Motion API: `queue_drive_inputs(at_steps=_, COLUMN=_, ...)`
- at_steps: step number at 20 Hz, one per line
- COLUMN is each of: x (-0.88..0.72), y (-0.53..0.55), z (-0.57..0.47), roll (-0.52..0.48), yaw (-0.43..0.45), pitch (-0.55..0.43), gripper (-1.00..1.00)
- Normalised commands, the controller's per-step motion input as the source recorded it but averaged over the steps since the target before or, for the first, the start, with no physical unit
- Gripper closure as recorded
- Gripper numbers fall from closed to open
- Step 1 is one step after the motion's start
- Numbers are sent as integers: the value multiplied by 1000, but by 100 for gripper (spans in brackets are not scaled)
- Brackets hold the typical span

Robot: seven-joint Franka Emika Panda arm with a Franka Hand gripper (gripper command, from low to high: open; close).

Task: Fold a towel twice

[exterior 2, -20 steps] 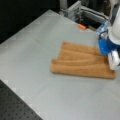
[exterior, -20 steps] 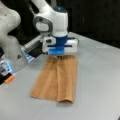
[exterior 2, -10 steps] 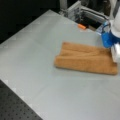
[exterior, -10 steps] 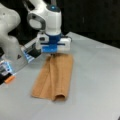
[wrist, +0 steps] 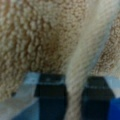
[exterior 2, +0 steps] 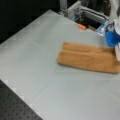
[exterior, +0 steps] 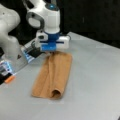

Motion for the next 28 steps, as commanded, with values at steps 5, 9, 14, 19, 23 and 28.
queue_drive_inputs(at_steps=5, x=-426, y=-229, z=-211, roll=174, yaw=111, pitch=-90, gripper=100)
queue_drive_inputs(at_steps=9, x=-518, y=-371, z=-168, roll=196, yaw=119, pitch=-78, gripper=100)
queue_drive_inputs(at_steps=14, x=-572, y=-380, z=-114, roll=216, yaw=80, pitch=-110, gripper=100)
queue_drive_inputs(at_steps=19, x=-591, y=-283, z=-145, roll=233, yaw=30, pitch=-210, gripper=100)
queue_drive_inputs(at_steps=23, x=-586, y=-169, z=-253, roll=214, yaw=-21, pitch=-294, gripper=100)
queue_drive_inputs(at_steps=28, x=-542, y=-148, z=-340, roll=210, yaw=-11, pitch=-370, gripper=-100)
